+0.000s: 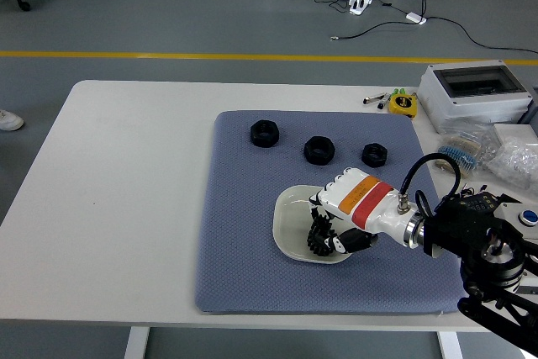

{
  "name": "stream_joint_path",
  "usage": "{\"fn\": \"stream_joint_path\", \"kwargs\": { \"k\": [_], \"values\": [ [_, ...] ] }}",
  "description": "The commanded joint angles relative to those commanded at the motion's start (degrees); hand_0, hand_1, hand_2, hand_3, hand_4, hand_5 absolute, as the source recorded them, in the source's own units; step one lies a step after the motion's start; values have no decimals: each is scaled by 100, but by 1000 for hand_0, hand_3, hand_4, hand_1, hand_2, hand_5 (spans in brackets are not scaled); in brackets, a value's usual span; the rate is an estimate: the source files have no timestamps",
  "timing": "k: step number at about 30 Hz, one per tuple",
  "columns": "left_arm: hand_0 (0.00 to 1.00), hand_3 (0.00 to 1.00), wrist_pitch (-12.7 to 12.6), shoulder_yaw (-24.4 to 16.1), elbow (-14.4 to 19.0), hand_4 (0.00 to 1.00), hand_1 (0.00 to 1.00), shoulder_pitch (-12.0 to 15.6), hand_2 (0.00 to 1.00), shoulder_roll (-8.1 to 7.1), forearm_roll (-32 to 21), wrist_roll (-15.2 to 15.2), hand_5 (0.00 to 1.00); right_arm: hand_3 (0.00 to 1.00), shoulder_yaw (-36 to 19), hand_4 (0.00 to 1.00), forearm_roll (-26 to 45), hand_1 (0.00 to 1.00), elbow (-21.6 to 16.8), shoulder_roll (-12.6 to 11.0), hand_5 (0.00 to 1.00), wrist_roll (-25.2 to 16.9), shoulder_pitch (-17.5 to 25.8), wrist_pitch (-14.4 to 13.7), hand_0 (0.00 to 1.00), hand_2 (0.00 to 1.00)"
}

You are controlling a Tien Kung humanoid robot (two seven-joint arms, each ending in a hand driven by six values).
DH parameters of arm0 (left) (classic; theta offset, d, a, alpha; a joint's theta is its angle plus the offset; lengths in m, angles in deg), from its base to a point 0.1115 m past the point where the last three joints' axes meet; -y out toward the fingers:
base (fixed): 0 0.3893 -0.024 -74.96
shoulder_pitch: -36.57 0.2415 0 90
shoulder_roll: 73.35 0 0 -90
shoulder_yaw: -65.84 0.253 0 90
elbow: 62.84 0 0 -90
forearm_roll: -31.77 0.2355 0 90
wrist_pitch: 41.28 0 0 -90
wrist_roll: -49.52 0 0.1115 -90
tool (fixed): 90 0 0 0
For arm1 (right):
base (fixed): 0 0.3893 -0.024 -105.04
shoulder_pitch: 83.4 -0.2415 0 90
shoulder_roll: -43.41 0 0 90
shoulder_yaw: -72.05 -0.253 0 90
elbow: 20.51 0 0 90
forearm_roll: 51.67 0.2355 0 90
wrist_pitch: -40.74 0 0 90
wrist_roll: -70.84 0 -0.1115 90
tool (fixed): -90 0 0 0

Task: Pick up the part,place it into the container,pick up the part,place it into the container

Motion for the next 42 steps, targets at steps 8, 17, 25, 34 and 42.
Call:
{"fn": "stream_joint_path", "kwargs": {
  "k": [8, 17, 25, 34, 42],
  "values": [
    [703, 581, 9, -37, 1, 672, 648, 22, 670, -6, 63, -17, 626, 479, 166, 681, -58, 302, 251, 148, 285, -2, -103, -4, 142, 398],
    [703, 580, 16, -72, 0, 672, 648, 47, 669, -12, 126, -34, 626, 486, 191, 688, -70, 302, 336, 148, 288, 22, -105, 74, 135, 407],
    [703, 580, 23, -106, -1, 672, 648, 65, 669, -15, 186, -48, 626, 489, 179, 698, -27, 304, 319, 124, 290, 7, -96, 193, 134, 412],
    [703, 580, 21, -95, 0, 672, 648, 46, 668, -16, 173, -43, 625, 509, 128, 755, -27, 318, 316, 113, 322, -30, -107, 213, 127, 454],
    [703, 580, 14, -76, -3, 672, 646, 30, 670, -23, 135, -34, 625, 520, 68, 851, -114, 311, 331, 101, 334, -41, -112, 235, 116, 457]
  ]
}}
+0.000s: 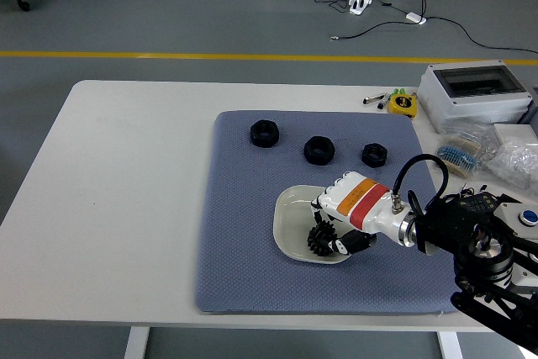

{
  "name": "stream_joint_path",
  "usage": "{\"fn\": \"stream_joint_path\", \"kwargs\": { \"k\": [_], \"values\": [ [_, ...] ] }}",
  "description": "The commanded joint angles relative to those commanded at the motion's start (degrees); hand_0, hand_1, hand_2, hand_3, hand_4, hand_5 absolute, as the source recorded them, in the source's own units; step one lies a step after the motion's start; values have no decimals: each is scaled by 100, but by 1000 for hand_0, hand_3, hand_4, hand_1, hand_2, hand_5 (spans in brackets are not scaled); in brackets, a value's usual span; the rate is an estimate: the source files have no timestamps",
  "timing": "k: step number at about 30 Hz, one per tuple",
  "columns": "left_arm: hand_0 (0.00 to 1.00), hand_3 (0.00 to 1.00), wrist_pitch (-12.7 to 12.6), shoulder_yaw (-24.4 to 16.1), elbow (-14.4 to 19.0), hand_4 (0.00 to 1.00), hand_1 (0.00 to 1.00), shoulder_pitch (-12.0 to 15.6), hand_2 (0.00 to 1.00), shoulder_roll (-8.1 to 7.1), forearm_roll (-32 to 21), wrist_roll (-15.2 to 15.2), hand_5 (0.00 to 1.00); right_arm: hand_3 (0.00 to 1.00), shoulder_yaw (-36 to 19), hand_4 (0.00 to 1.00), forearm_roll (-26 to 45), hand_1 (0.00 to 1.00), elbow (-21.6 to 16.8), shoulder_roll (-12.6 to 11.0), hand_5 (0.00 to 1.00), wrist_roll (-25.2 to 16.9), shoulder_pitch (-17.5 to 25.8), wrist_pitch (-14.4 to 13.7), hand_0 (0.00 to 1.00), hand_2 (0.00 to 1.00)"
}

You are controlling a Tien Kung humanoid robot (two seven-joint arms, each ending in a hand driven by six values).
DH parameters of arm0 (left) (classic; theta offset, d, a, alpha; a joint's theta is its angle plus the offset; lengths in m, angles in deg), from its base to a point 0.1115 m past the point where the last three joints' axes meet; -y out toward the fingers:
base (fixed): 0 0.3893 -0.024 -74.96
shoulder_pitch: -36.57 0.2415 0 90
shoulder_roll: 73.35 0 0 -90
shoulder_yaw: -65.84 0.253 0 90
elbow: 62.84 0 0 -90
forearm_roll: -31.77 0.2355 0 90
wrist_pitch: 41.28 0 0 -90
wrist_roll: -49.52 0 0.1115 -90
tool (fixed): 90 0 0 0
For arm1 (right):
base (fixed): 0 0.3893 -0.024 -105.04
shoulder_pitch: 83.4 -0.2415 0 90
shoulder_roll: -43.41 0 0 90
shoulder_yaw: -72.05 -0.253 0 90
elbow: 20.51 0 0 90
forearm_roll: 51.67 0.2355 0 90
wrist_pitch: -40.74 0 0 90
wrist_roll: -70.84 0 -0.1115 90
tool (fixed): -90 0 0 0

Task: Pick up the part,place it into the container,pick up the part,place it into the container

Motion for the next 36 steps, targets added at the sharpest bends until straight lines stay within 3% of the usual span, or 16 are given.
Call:
{"fn": "stream_joint_path", "kwargs": {
  "k": [2, 3, 12, 27, 30, 32, 33, 36],
  "values": [
    [703, 580, -3, 1, -1, 672, 646, -2, 670, 0, -6, 1, 625, 520, -2, 851, -13, 311, 5, 0, 334, -9, -4, 45, 116, 457],
    [703, 580, -3, 2, -1, 672, 648, -5, 670, 1, -3, 0, 625, 538, -3, 898, -18, 315, 10, 0, 344, -14, -6, 71, 117, 462],
    [703, 580, -3, 2, -2, 672, 647, -4, 670, 2, -6, 0, 625, 544, -48, 907, 9, 316, -79, -46, 346, -41, 4, 139, 119, 465],
    [703, 580, -5, 8, -3, 672, 648, -3, 670, 3, -17, 2, 626, 543, -672, 903, 400, 325, -640, -179, 358, -39, 97, 60, 122, 474],
    [703, 580, -9, 12, -3, 672, 648, -3, 670, 6, -29, 5, 626, 543, -874, 903, 676, 325, -630, -179, 358, -12, 155, -231, 122, 474],
    [703, 580, -9, 12, -4, 672, 648, -4, 670, 7, -29, 5, 626, 543, -992, 903, 1089, 325, -531, -163, 358, 2, 214, -623, 122, 474],
    [703, 580, -10, 15, -4, 672, 648, -3, 670, 7, -33, 7, 625, 558, -1026, 907, 1333, 448, -471, -151, 406, -1, 247, -849, 244, 583],
    [703, 580, -6, 6, -6, 672, 648, 0, 670, 6, -17, 6, 625, 558, -1056, 907, 2041, 448, -355, -97, 406, -75, 391, -1555, 244, 583]
  ]
}}
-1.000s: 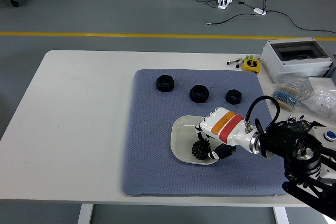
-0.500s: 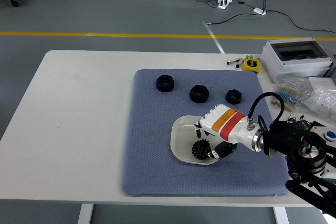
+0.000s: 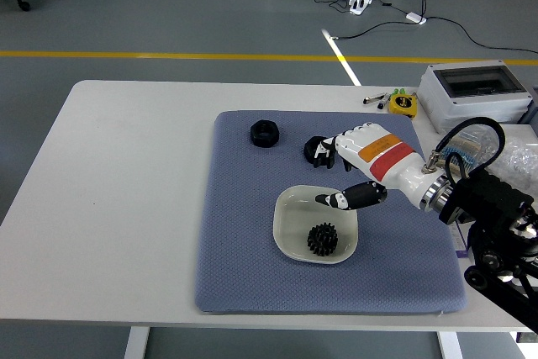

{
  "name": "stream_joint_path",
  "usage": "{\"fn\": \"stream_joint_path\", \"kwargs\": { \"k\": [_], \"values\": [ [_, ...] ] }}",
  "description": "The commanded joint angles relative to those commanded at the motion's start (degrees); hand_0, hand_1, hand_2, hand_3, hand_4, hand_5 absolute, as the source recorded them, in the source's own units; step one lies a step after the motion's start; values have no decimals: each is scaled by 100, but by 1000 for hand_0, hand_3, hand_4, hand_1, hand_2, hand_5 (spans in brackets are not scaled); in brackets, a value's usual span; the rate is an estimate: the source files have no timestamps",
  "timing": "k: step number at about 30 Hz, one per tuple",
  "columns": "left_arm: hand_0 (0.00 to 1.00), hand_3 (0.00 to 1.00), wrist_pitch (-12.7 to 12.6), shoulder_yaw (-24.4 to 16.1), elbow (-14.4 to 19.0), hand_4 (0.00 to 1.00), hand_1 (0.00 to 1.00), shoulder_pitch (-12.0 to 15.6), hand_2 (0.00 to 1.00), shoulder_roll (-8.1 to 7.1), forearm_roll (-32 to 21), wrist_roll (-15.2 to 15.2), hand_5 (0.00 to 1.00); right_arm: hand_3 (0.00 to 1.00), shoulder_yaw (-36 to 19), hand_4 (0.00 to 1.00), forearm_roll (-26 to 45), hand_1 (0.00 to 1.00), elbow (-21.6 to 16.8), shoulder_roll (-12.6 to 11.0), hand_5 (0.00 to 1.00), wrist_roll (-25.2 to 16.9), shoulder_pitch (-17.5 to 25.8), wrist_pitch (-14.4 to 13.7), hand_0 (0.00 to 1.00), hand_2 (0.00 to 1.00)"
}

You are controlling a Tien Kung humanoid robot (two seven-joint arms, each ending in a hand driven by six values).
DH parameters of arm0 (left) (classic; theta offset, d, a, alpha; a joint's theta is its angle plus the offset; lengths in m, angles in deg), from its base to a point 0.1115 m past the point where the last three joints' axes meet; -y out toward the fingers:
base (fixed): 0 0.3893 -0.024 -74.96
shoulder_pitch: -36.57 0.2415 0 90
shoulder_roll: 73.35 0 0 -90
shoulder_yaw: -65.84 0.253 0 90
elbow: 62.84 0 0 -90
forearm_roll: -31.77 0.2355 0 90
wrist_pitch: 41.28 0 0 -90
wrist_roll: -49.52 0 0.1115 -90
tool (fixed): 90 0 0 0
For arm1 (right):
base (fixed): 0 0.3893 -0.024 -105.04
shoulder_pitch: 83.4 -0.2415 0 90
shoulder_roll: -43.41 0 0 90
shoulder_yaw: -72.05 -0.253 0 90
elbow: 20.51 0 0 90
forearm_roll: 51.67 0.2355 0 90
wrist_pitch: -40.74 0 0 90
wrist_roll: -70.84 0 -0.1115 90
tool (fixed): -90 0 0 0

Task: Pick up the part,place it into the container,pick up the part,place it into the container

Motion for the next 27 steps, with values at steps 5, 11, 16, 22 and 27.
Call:
{"fn": "stream_joint_path", "kwargs": {
  "k": [5, 11, 16, 22, 27],
  "values": [
    [703, 580, 6, -14, 1, 672, 648, -10, 671, 9, 37, -6, 626, 671, -2, 998, 1192, 584, 3, 78, 623, -759, 297, -1078, 403, 744],
    [703, 580, -7, -4, 1, 672, 648, -12, 670, 22, 0, 2, 626, 822, -20, 998, 2679, 720, 19, 113, 732, -1754, 538, -1180, 658, 824],
    [703, 580, -7, 13, 5, 672, 648, -17, 670, 34, -8, 7, 626, 855, -221, 998, 3870, 806, 65, 176, 807, -2030, 735, -1238, 806, 853],
    [702, 580, -7, 16, 8, 671, 648, -19, 669, 48, -2, 8, 627, 885, -767, 998, 5286, 847, 117, 347, 851, -1996, 1063, -1310, 889, 865],
    [702, 580, 1, -24, 12, 671, 648, -25, 669, 58, 79, -8, 627, 885, -1260, 998, 6515, 847, 235, 505, 851, -1529, 1298, -1707, 889, 865]
  ]
}}
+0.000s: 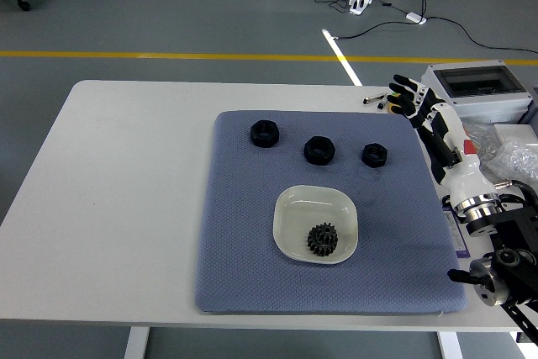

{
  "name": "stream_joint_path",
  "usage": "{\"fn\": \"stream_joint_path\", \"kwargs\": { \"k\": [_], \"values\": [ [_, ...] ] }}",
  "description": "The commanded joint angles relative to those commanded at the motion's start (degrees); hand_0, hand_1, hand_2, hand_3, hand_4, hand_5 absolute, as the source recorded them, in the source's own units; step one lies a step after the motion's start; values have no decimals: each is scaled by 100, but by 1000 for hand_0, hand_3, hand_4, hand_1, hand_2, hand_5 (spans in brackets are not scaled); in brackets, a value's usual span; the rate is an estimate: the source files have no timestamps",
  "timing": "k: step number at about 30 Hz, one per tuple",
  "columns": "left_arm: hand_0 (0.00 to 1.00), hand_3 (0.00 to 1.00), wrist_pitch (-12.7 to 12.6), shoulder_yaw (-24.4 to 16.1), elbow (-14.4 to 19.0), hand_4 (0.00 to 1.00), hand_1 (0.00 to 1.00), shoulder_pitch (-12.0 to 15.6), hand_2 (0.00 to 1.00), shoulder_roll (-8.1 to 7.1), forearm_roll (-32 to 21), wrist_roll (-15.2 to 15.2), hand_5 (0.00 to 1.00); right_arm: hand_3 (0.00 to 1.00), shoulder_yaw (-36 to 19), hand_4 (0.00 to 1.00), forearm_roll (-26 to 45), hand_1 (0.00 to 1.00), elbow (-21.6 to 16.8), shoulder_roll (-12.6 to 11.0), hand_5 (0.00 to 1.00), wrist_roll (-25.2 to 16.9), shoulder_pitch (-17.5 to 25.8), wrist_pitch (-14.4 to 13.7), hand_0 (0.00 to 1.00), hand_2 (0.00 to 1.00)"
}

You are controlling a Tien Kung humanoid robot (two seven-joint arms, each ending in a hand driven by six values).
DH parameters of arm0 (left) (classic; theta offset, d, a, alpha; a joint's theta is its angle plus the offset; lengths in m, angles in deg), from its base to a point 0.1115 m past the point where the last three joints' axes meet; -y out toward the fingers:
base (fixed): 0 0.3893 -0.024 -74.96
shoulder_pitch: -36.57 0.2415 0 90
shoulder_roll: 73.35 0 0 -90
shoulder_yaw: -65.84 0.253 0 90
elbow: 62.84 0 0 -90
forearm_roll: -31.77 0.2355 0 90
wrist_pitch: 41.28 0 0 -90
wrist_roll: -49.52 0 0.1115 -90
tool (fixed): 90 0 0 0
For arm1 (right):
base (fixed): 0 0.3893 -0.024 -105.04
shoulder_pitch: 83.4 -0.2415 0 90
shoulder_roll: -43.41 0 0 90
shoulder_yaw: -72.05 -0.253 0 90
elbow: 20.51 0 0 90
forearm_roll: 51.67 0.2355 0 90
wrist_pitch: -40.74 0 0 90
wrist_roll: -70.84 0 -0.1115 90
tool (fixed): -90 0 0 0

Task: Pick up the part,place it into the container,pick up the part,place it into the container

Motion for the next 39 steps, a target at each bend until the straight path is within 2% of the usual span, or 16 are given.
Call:
{"fn": "stream_joint_path", "kwargs": {
  "k": [1, 4, 7, 12, 20, 32, 39],
  "values": [
    [702, 580, 3, -10, 1, 670, 647, -2, 669, 4, 20, -4, 627, 896, -63, 998, 223, 860, 45, 24, 886, 28, 35, -21, 899, 868],
    [702, 580, 9, -13, 7, 670, 647, -3, 669, 16, 46, -8, 627, 896, -253, 998, 950, 860, 135, 83, 886, 60, 193, 51, 899, 868],
    [702, 580, 17, -35, 10, 670, 648, 2, 669, 27, 83, -18, 627, 886, -381, 998, 1085, 852, 183, 141, 907, 44, 316, 122, 887, 866],
    [702, 580, 33, -10, 26, 670, 648, -30, 669, 38, 101, -14, 627, 886, -751, 998, 790, 852, 303, 327, 907, 11, 559, 303, 887, 866],
    [702, 580, 53, 27, 61, 671, 647, -90, 668, 48, 133, -14, 627, 833, -1327, 998, -97, 831, 444, 649, 944, 93, 916, 651, 857, 831],
    [702, 580, 94, -12, 92, 671, 647, -129, 666, 46, 289, -40, 627, 824, -1598, 998, -664, 825, 512, 817, 951, 28, 1116, 1001, 847, 822],
    [702, 580, 101, -12, 95, 670, 647, -153, 665, 54, 302, -41, 627, 815, -1704, 998, -659, 821, 543, 835, 963, 45, 1135, 1020, 843, 816]
  ]
}}
